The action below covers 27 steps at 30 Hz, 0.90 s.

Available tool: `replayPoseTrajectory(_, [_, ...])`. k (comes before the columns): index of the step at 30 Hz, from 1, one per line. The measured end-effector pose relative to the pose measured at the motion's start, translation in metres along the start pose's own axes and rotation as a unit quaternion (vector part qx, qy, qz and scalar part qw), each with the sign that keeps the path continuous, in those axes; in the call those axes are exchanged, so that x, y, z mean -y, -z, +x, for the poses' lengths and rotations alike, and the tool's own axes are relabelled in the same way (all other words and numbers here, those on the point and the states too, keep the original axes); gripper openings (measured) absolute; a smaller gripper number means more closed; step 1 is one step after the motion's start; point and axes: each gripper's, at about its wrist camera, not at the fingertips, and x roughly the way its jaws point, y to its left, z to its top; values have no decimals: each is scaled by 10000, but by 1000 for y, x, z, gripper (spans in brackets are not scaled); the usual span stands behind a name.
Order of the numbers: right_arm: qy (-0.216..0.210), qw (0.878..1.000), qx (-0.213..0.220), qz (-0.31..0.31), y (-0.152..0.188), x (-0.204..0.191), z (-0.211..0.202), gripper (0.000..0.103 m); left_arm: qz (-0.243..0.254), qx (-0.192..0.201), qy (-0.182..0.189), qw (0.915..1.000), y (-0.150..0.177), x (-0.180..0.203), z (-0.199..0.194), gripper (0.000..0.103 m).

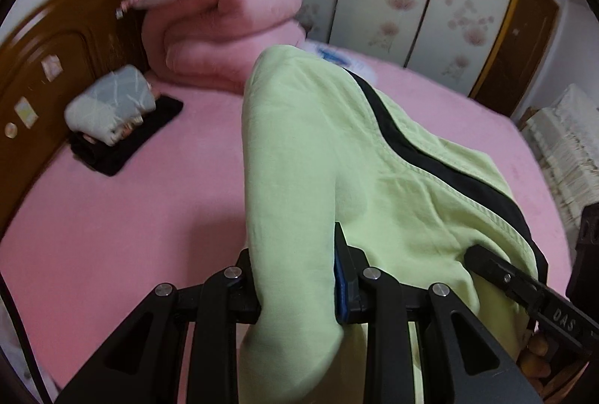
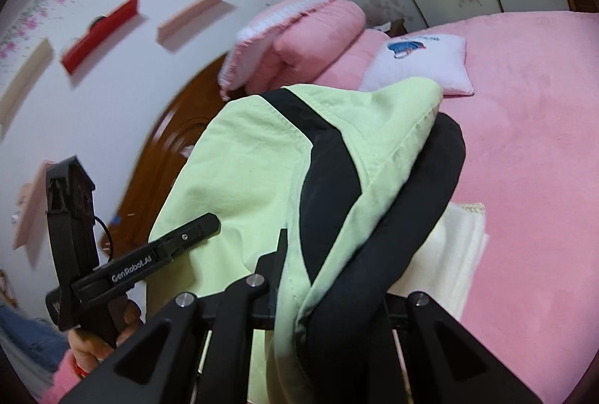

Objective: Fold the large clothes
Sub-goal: 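Carry the bundle with both grippers and place it beside the white towel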

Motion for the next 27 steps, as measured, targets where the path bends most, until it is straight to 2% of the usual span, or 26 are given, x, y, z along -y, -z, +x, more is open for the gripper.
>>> replayPoseTrajectory(3, [279, 9981, -367, 402, 20, 46, 65, 10, 243, -450, -134, 9986, 22, -15, 94, 25])
replayPoseTrajectory(4, [588, 9939, -840, 410, 32, 65, 96, 10, 322, -670, -198, 9970, 32, -17, 121, 25])
replayPoseTrajectory(5, [729, 9881, -1279, 452, 46, 80, 117, 10, 424, -1041, -301, 9932, 45, -20, 155, 32])
replayPoseTrajectory(6, [790, 9834, -1554, 500, 61, 93, 130, 10, 609, -1285, -601, 9880, 60, -22, 184, 40])
replayPoseTrajectory(7, [764, 9844, -1530, 419, 71, 99, 133, 10, 860, -1221, -817, 9854, 71, -22, 199, 51])
replayPoseTrajectory(8, [568, 9881, -1415, 186, 79, 101, 129, 10, 921, -1036, -784, 9872, 74, -23, 199, 53])
replayPoseTrajectory(10, [439, 9896, -1350, -246, 86, 102, 122, 10, 671, -767, -413, 9939, 78, -37, 194, 55])
replayPoseTrajectory(13, [199, 9900, -1395, -121, 83, 111, 120, 10, 614, -581, -207, 9962, 85, -48, 195, 58])
replayPoseTrajectory(16, [190, 9901, -1379, 200, 81, 116, 117, 10, 502, -528, -225, 9971, 86, -50, 196, 60])
replayPoseTrajectory(19, [186, 9901, -1318, 445, 74, 108, 105, 7, 560, -509, -428, 9962, 85, -32, 182, 57])
replayPoseTrajectory(22, [-152, 9919, -1101, 614, 58, 102, 83, 6, 509, -395, -445, 9969, 83, -27, 162, 55])
replayPoseTrajectory(25, [28, 9920, -1114, 590, 55, 104, 68, 6, 398, -338, -370, 9979, 84, -32, 152, 55])
replayPoseTrajectory(27, [465, 9881, -1302, 679, 61, 113, 70, 8, 382, -500, -510, 9967, 89, -34, 152, 56])
